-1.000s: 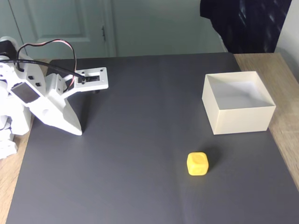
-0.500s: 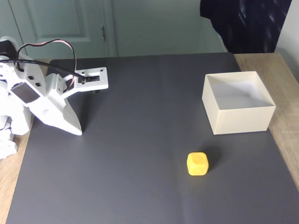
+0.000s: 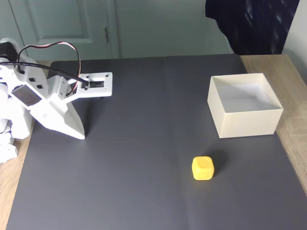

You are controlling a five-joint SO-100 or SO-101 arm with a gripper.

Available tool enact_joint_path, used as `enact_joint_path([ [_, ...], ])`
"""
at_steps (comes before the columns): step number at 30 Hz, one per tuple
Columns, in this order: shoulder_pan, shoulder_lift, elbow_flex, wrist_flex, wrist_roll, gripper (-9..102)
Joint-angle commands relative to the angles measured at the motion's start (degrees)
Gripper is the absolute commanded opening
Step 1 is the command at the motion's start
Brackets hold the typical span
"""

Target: Grasp a cube block and put it in the white box.

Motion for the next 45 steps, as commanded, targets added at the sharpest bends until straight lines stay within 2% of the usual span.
enact_joint_path([
  [1,-0.97,0.44,-0.53,-2.64,-0.35,0],
  [7,-1.58,-5.8,-5.8,-8.09,0.53,0],
  [11,1.49,-28.12,-19.16,-17.14,3.08,0],
  [14,4.13,-42.71,-31.2,-20.57,5.71,0],
  [26,10.99,-70.22,-60.73,-22.59,7.91,4],
  [45,21.45,-94.39,-76.55,-28.92,11.69,15],
])
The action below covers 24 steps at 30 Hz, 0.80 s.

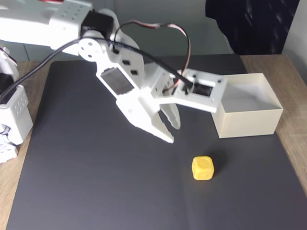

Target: Grasp a cube block and put it in the white box.

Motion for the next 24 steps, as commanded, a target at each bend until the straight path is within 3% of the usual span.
enact_joint_path([
  [1,1.93,-1.76,-3.52,-1.67,0.35,16],
  [24,5.27,-16.26,-13.71,-3.69,0.0,27],
])
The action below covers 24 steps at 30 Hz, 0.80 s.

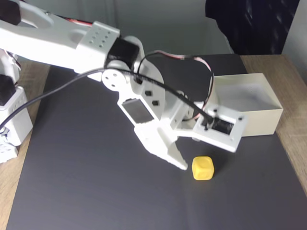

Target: Grasp a cube block and put it in the white box.

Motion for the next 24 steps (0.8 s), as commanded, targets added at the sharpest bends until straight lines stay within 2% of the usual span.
enact_joint_path([
  [1,1.23,-0.53,-2.72,-1.76,0.09,29],
  [7,1.93,-4.39,-6.24,-2.37,0.0,32],
  [24,-0.7,-12.13,-12.74,-2.37,0.18,31],
])
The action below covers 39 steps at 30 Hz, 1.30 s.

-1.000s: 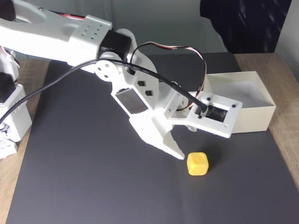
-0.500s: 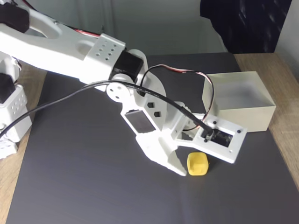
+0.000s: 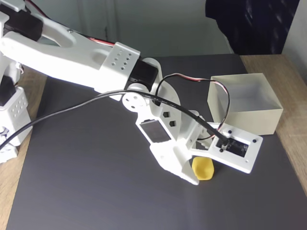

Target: Grasp a cube block and put it in the white box.

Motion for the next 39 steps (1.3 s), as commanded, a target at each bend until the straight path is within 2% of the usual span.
enact_joint_path([
  [1,-1.14,0.0,-2.9,-0.7,0.35,31],
  [39,-6.24,-6.86,-6.86,1.93,4.48,21],
])
